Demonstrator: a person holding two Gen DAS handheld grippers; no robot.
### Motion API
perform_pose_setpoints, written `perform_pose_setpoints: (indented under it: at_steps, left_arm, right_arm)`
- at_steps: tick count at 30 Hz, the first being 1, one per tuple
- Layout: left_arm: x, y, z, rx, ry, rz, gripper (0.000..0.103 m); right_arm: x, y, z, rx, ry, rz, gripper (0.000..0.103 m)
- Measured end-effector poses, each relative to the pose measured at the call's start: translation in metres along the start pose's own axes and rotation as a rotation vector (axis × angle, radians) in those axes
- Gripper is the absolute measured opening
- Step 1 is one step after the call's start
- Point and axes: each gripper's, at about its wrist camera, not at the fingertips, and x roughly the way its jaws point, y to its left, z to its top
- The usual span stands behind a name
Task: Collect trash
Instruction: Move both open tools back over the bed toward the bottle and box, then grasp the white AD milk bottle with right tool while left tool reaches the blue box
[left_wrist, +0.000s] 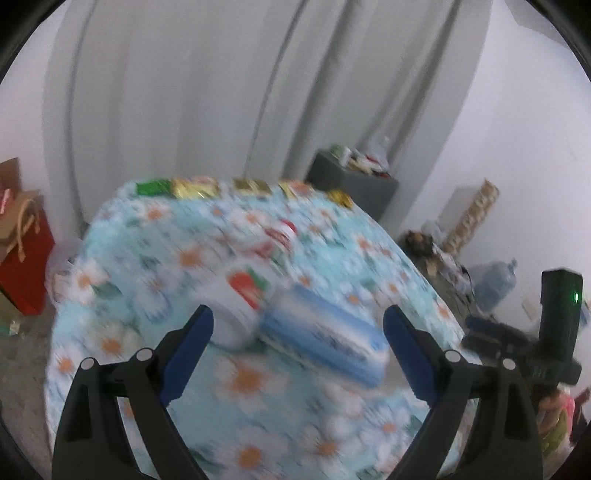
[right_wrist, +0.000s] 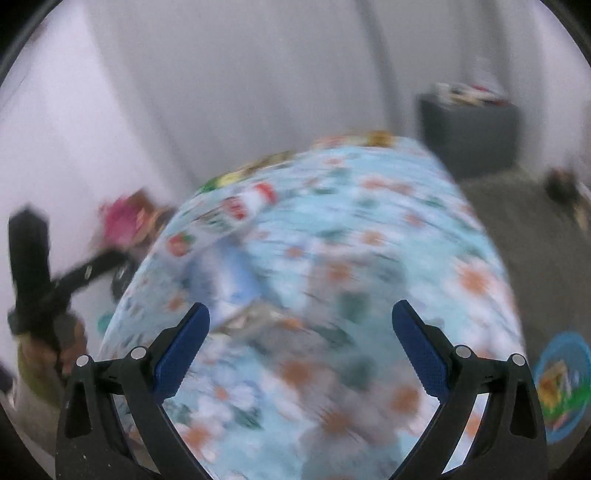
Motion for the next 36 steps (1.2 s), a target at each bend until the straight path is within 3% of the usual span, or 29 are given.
perform_pose_setpoints:
  at_steps: [5,9,13,16,18,21,23,26,29,33,36]
  left_arm:
    - [0.013,0.027,0.021,-0.040,-0.005,0.032,0.091]
    - [0.025,0.044,0.025,-0.076,0.026,0.027,0.091]
    - [0.032,0.057,0.026,-0.119,0.043,0.043,0.091]
    - [0.028,0.063,0.022,-0.142,0.033,0.040,0.091]
    - [0.025,0.065,0.018,-0.157,0.030,0.036,0.091]
    - [0.018,0.068,0.009,-0.180,0.027,0.032,0.091]
    - [0.013,0.069,0.002,-0.200,0.029,0.025,0.091]
    - [0.005,0.070,-0.008,-0.215,0.040,0.023,0.091]
    - [-0.003,0.070,-0.014,-0.211,0.043,0.028,0.091]
    - [-0.015,0.074,-0.016,-0.207,0.031,0.048,0.091]
    - [-0.022,0.077,-0.015,-0.210,0.018,0.048,0.091]
  right_arm:
    - [0.055,0.052,0.025,-0.161,0.098,0.053,0.095]
    - [0.087,0.081,0.029,-0.254,0.157,0.044,0.095]
    - [0.097,0.091,0.037,-0.273,0.169,0.033,0.095]
    - [0.099,0.078,0.063,-0.154,0.170,0.090,0.095]
    - [0.104,0.061,0.084,-0.007,0.184,0.170,0.095]
    - [0.130,0.036,0.108,0.264,0.260,0.324,0.085]
    - [0.158,0.029,0.114,0.389,0.341,0.364,0.075]
    - [0.199,0.029,0.115,0.473,0.434,0.311,0.069]
    - [0.234,0.032,0.109,0.556,0.510,0.331,0.063]
    - [0.249,0.033,0.106,0.614,0.492,0.361,0.062]
    - [0.241,0.030,0.104,0.657,0.461,0.451,0.059]
